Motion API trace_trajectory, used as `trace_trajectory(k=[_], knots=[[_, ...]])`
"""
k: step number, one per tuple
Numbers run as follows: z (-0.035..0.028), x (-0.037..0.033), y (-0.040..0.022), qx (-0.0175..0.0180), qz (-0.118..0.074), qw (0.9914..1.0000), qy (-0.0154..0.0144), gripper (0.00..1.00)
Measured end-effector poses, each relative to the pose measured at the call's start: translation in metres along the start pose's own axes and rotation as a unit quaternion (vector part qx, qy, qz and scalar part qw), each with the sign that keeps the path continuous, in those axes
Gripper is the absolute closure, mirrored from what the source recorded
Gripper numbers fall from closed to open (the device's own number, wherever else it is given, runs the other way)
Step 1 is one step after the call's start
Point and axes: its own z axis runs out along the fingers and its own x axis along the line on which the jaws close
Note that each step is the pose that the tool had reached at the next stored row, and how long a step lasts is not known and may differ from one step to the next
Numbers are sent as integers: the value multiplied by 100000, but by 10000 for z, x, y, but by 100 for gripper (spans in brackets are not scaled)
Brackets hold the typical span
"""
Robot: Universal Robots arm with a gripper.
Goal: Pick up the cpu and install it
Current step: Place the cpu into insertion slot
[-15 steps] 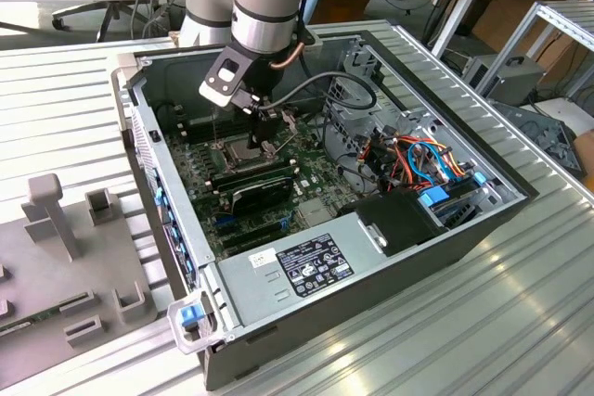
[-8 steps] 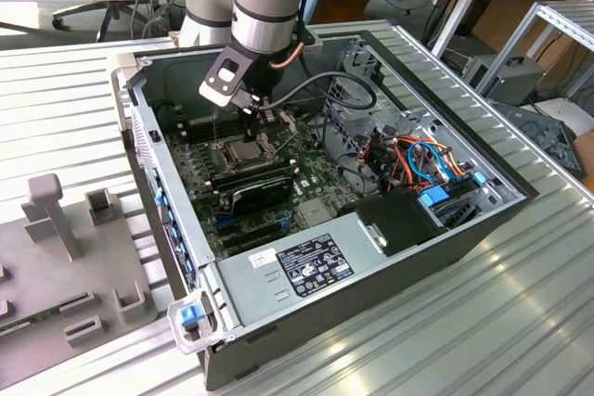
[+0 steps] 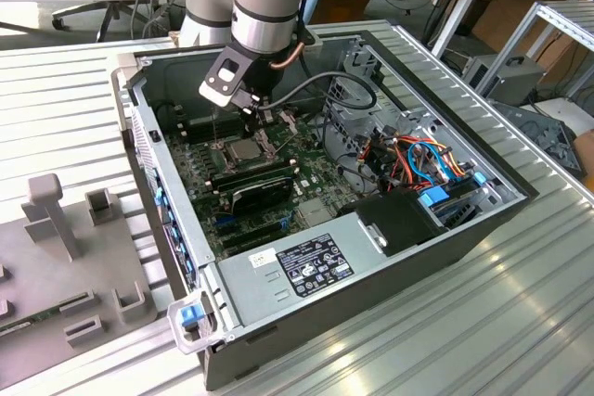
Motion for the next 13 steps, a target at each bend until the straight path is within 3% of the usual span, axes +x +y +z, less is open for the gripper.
trace_trajectory(k=[4,10,13], knots=[[9,1,0,-2,0,100000,-18,89],[173,-6,-3,1,4,100000,-254,89],[215,-9,-3,5,0,99999,-411,89]])
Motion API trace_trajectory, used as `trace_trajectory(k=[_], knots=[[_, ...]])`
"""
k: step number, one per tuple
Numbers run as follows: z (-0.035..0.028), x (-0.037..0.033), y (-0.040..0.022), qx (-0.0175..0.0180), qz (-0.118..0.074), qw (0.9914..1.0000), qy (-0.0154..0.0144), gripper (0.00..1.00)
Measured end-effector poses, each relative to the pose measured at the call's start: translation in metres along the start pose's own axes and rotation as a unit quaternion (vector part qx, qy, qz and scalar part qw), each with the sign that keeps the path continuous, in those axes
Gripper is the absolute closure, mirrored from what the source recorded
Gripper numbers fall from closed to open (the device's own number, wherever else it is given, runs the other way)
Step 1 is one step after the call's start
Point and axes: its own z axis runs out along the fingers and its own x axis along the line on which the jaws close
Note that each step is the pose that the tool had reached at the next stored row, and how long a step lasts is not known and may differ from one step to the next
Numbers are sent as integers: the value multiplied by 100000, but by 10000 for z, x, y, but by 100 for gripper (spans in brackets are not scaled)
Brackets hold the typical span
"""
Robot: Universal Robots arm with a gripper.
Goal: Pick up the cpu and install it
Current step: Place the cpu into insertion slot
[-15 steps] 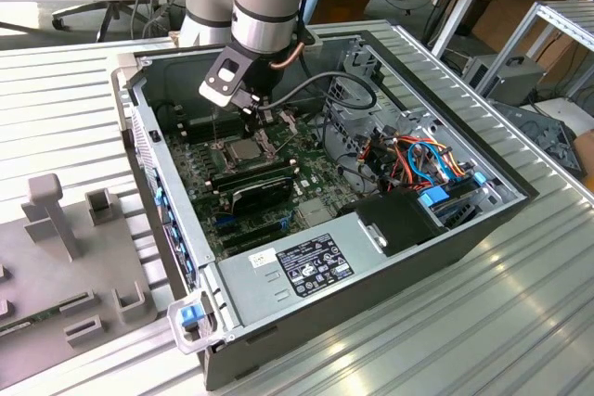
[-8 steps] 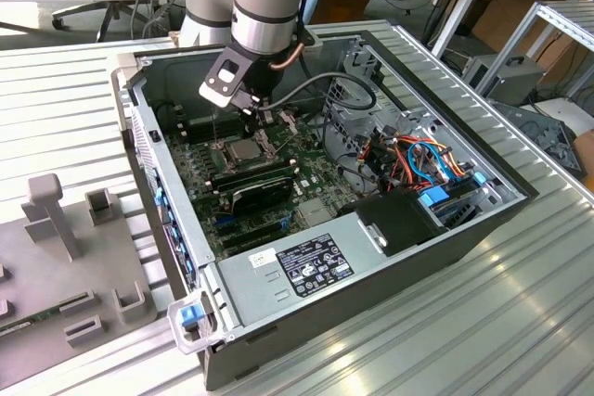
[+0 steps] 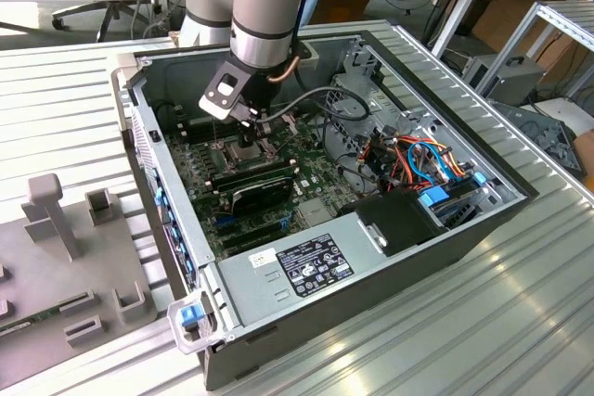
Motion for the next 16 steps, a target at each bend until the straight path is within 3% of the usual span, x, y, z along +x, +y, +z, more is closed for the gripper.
trace_trajectory(k=[3,16], knots=[[64,-2,7,3,1,100000,-167,89],[158,-5,6,15,-3,100000,-188,89]])
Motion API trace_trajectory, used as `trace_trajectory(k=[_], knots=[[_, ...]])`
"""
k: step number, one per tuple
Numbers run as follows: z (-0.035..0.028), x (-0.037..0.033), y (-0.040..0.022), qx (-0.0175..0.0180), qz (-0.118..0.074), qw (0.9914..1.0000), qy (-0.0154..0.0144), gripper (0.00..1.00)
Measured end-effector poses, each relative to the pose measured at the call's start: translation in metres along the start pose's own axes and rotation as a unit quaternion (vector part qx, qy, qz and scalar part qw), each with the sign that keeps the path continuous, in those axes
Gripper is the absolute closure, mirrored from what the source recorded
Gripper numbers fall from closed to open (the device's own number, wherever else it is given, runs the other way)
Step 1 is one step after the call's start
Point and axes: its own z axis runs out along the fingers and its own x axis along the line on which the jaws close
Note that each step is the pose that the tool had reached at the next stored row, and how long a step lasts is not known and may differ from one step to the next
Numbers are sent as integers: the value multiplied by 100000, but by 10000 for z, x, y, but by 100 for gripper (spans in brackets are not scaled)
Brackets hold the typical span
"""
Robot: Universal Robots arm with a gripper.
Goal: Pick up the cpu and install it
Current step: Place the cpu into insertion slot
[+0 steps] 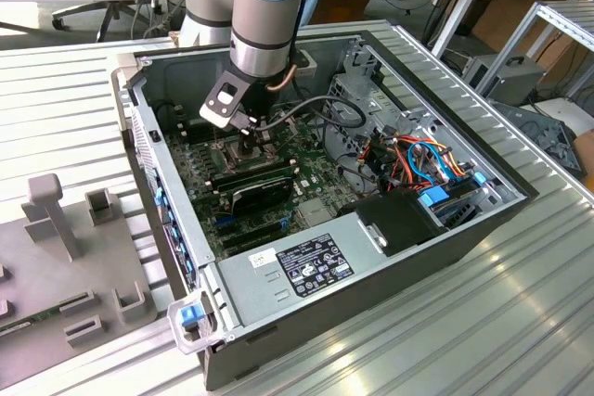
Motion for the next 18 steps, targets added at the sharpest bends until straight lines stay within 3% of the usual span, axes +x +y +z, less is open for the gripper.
trace_trajectory(k=[3,7,11,17,18], knots=[[-11,2,1,-32,3,100000,45,89],[-120,4,2,-10,4,100000,14,89],[-292,9,6,-13,3,100000,21,89],[-495,14,10,-35,-1,100000,16,89],[-563,16,11,-61,-5,100000,14,89]])
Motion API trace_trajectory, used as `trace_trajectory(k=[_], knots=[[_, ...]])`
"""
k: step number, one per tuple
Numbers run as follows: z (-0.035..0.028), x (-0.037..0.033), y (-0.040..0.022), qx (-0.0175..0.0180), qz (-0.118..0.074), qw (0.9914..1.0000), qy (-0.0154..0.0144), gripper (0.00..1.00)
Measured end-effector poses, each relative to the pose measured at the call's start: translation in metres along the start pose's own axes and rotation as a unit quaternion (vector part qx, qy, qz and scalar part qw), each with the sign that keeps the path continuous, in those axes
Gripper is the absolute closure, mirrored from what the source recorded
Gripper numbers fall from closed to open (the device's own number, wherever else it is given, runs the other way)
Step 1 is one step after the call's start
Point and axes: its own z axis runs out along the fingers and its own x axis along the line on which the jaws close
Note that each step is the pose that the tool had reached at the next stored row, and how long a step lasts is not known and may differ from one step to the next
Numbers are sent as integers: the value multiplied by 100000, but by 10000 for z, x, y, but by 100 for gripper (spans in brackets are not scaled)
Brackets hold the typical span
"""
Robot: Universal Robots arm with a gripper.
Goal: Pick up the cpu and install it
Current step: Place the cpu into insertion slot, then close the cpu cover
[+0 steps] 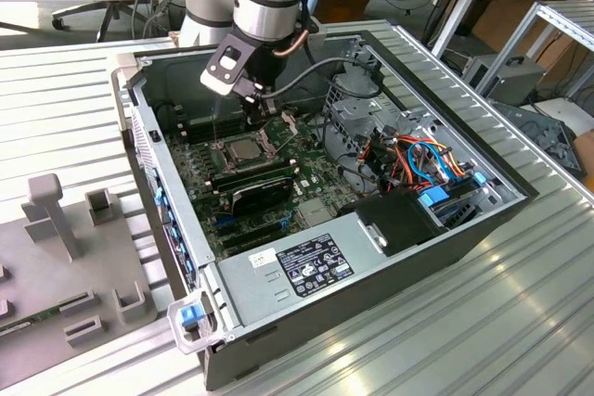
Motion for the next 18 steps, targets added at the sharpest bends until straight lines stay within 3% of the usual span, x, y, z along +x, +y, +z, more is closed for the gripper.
trace_trajectory(k=[2,18], knots=[[-26,1,1,-29,0,100000,11,89],[-54,2,1,-24,5,100000,2,89]])
